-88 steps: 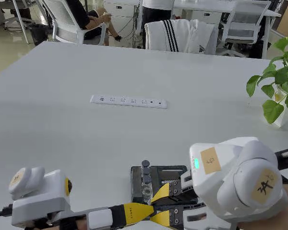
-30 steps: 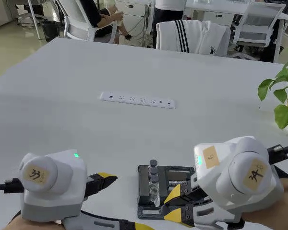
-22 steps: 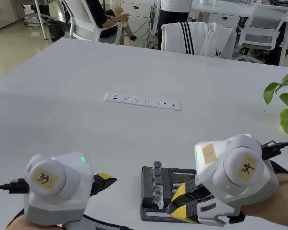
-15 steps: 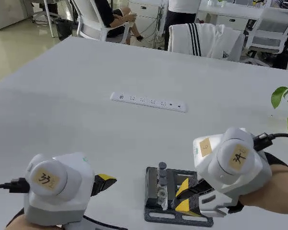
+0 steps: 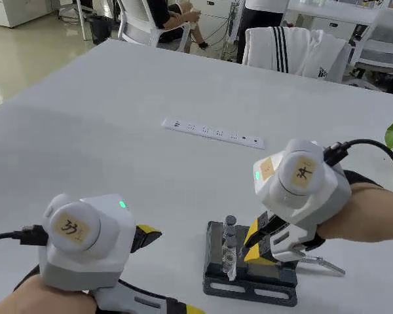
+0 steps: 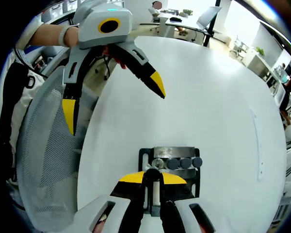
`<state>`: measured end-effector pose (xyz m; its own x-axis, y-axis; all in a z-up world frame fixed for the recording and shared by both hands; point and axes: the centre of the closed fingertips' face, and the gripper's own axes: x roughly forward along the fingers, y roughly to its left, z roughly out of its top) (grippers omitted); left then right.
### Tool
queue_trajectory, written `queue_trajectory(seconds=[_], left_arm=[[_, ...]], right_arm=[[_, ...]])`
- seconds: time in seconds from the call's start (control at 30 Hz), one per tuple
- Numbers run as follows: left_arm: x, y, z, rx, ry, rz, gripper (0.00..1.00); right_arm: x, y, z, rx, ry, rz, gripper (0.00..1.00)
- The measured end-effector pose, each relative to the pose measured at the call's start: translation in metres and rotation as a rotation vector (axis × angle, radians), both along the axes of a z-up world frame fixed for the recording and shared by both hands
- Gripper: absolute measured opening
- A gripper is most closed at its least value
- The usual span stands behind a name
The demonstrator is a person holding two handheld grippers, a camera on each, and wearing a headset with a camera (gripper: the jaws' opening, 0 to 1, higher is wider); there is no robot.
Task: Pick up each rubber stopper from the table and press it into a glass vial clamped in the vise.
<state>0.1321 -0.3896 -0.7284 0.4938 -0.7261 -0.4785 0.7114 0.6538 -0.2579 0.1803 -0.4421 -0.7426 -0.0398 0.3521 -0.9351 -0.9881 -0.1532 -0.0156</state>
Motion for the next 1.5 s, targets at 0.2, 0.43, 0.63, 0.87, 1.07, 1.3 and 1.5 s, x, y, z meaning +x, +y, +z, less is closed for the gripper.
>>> queue_trajectory(seconds=[0.2, 0.43, 0.63, 0.87, 1.07, 1.3, 1.5], left_arm=[[0.000, 0.005, -0.002, -0.005, 0.003, 0.010, 0.99], [-0.001, 0.009, -0.005, -0.007, 0.008, 0.016, 0.98], [-0.003, 0.009, -0.006, -0.004, 0.012, 0.014, 0.98], [-0.005, 0.011, -0.008, -0.007, 0.019, 0.018, 0.98], [-0.006, 0.009, -0.008, -0.004, 0.025, 0.011, 0.97], [-0.007, 0.008, -0.008, 0.000, 0.035, 0.005, 0.96], [-0.004, 0.008, -0.007, 0.002, 0.038, 0.008, 0.96]], right_arm=[[0.002, 0.004, -0.002, -0.036, 0.008, 0.028, 0.06], [0.002, 0.006, -0.008, -0.060, 0.015, 0.045, 0.06], [0.001, 0.007, -0.012, -0.082, 0.027, 0.058, 0.06], [0.001, 0.011, -0.016, -0.092, 0.035, 0.061, 0.06], [0.001, 0.009, -0.020, -0.104, 0.040, 0.055, 0.06], [0.003, 0.010, -0.021, -0.090, 0.043, 0.046, 0.06], [0.003, 0.012, -0.023, -0.079, 0.048, 0.043, 0.06]])
